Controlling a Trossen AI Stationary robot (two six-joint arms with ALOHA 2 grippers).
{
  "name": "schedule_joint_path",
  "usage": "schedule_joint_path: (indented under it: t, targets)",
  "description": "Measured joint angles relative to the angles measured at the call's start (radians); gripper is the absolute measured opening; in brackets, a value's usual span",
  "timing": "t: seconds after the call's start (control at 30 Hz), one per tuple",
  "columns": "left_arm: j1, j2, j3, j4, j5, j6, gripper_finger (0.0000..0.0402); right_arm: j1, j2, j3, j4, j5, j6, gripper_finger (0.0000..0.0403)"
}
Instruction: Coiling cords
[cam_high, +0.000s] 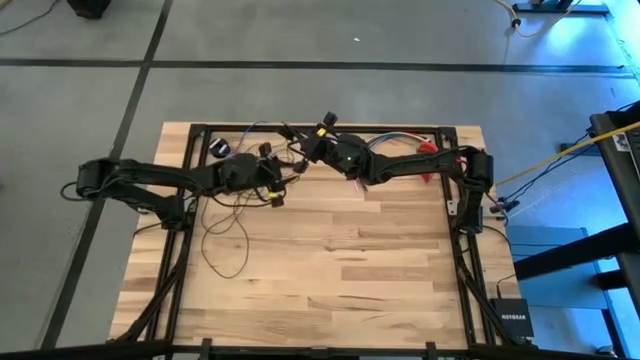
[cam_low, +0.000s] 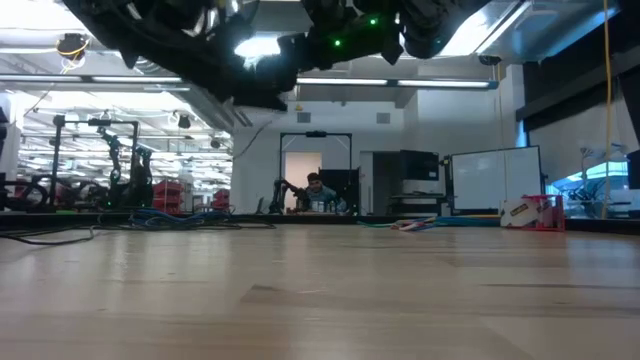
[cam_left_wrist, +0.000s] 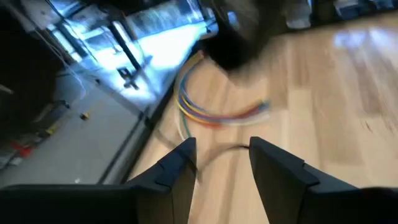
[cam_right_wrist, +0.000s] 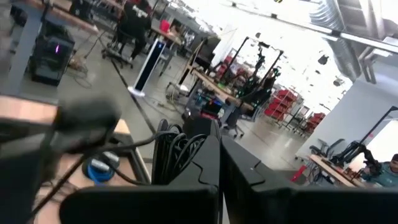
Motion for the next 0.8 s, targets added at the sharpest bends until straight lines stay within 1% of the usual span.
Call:
schedule_joint_path:
  t: [0.23,0.4,0.47,0.63,0.8]
  targets:
    - [-0.002,0.002,0.0,-0.056,-0.007,0.019,0.0143,0.0,0.002,-0.001,-0.005,0.003,-0.004,0.0005]
    - [-0.001,0.003,-0.002,-0.15,-0.008,0.009,0.0143,0.0,0.002,-0.002,-0.006,0.004,-0.006,0.0005]
    - [-0.001,0.002,-0.002,-0.161,-0.008,-0.004,0.0143,0.0,0.002,-0.003,-0.011,0.005,-0.007,0.0005]
    - [0.003,0.03,-0.042,-0.05,-0.009,-0.013,0.0143,0.0,0.002,-0.003,-0.01,0.005,-0.009,0.0005]
    - [0.007,0.121,-0.051,0.069,-0.011,-0.019,0.0143,0.0,0.002,-0.003,-0.012,-0.012,-0.009,0.0005]
